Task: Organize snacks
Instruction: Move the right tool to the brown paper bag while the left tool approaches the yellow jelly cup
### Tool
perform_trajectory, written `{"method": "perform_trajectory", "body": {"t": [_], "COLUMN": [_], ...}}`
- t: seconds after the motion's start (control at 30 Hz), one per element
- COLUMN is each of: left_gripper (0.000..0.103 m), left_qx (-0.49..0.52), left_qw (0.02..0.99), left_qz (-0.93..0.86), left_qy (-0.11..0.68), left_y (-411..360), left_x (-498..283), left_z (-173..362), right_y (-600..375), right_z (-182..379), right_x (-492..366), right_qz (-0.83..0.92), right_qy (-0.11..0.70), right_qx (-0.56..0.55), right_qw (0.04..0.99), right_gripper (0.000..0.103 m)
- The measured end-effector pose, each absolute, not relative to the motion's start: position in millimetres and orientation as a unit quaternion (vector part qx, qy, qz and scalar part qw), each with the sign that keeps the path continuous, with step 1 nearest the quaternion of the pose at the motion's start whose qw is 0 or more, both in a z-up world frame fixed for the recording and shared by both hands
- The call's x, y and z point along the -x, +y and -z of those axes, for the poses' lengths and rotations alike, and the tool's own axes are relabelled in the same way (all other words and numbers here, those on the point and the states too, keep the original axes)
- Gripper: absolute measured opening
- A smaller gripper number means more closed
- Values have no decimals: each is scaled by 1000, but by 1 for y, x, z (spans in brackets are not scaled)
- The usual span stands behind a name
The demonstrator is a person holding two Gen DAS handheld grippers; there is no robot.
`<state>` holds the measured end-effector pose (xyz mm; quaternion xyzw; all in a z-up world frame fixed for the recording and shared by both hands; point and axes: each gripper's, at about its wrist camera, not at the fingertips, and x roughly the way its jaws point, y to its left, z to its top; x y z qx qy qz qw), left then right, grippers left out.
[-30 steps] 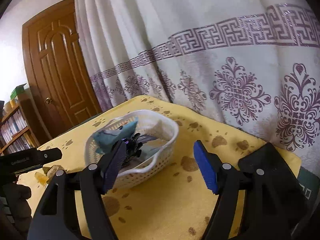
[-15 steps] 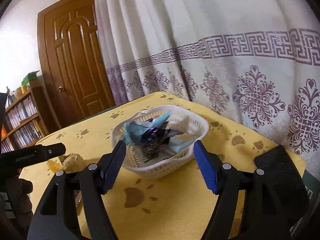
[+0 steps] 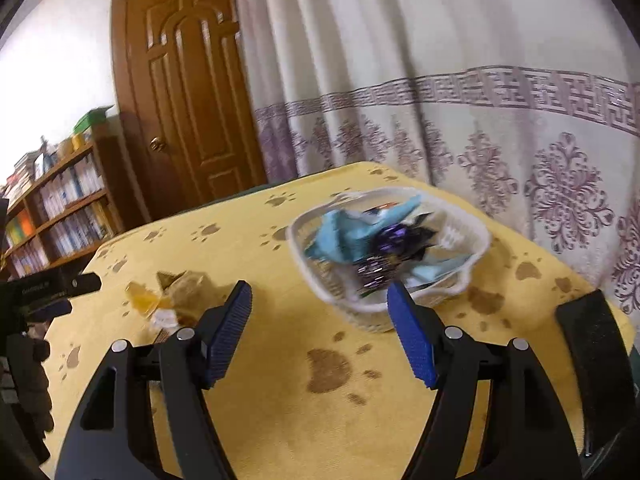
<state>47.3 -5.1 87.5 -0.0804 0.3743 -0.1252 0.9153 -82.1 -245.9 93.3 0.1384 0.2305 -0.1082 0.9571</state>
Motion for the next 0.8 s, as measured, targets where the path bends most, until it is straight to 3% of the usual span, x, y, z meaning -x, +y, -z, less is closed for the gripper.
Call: {"method": "perform_trajectory", "body": {"t": [0.1, 0.17, 0.4, 0.5, 0.8], "left_gripper": [96, 96, 96, 96, 96], "left_qx": [101, 114, 126, 120, 88], "left_qw": [913, 911, 902, 903, 912], "left_qz": [103, 92, 91, 93, 75], "left_qy": [381, 386, 402, 403, 395], "left_y": [18, 30, 36, 35, 35], "left_x": [-51, -53, -57, -57, -57], "left_z": [-81, -75, -59, -55, -48], "right_y": [-235, -227, -195, -187, -190], "right_z": [-90, -88, -82, -81, -65], "right_x": [76, 71, 39, 24, -45], "right_qz": [86, 65, -45, -66, -94], "right_qy": [245, 255, 311, 319, 375], "right_qx": [-131, -124, -120, -114, -158], "right_qw": [957, 957, 942, 939, 908], "right_gripper": [74, 83, 87, 96, 97]}}
